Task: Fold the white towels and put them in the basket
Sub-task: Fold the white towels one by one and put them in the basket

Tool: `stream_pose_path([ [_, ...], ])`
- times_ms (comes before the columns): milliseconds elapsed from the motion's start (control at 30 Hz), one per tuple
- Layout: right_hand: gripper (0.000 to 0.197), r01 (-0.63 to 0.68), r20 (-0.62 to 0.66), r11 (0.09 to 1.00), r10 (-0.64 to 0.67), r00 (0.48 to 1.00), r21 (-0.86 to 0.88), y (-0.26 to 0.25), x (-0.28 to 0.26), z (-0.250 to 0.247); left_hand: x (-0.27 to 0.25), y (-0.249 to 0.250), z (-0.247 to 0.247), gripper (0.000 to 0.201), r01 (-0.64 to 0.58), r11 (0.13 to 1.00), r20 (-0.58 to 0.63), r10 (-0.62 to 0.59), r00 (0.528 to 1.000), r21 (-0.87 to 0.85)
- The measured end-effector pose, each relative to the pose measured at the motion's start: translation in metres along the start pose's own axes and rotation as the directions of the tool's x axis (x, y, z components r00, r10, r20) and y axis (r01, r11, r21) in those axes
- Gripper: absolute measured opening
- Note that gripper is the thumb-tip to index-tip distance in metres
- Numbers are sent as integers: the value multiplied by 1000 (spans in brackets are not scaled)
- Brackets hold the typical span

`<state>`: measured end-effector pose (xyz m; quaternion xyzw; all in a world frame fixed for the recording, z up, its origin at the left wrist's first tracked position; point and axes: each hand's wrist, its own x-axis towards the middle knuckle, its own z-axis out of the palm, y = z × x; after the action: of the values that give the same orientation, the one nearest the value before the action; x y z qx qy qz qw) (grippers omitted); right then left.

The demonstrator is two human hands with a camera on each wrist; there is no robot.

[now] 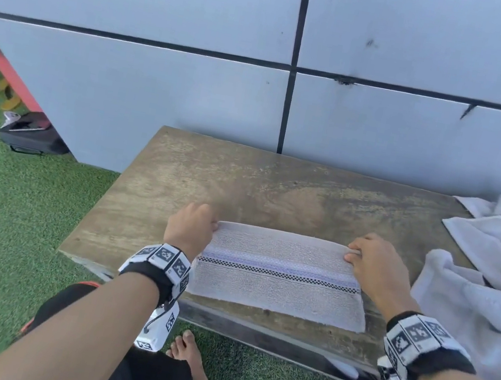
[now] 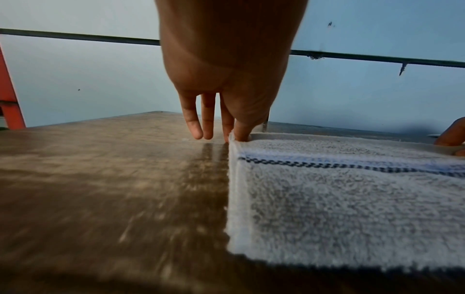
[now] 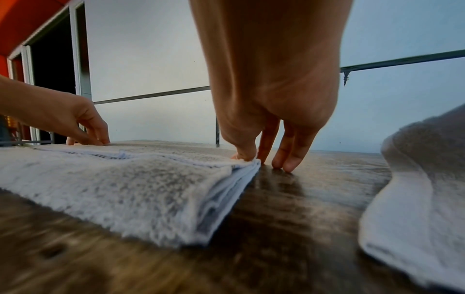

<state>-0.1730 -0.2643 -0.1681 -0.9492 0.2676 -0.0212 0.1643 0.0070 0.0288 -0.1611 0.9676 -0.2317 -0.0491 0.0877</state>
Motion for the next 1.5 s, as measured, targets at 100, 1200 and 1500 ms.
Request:
stream_pose_path([
  [100,11,-10,19,999,10,1000,-33,0,-22,7,-25,5,-3,19,10,998,9,-11,1000,65],
  [1200,27,-163,61,968,154,986,192,9,-72,-1,-82,-15,-7,26,118,988,155,-101,983,-100],
  [1500,32,-226,-38,955,238,971,189,-2,-61,-4,-75,-5,-10,40,145,974,158,-118,980,-175],
])
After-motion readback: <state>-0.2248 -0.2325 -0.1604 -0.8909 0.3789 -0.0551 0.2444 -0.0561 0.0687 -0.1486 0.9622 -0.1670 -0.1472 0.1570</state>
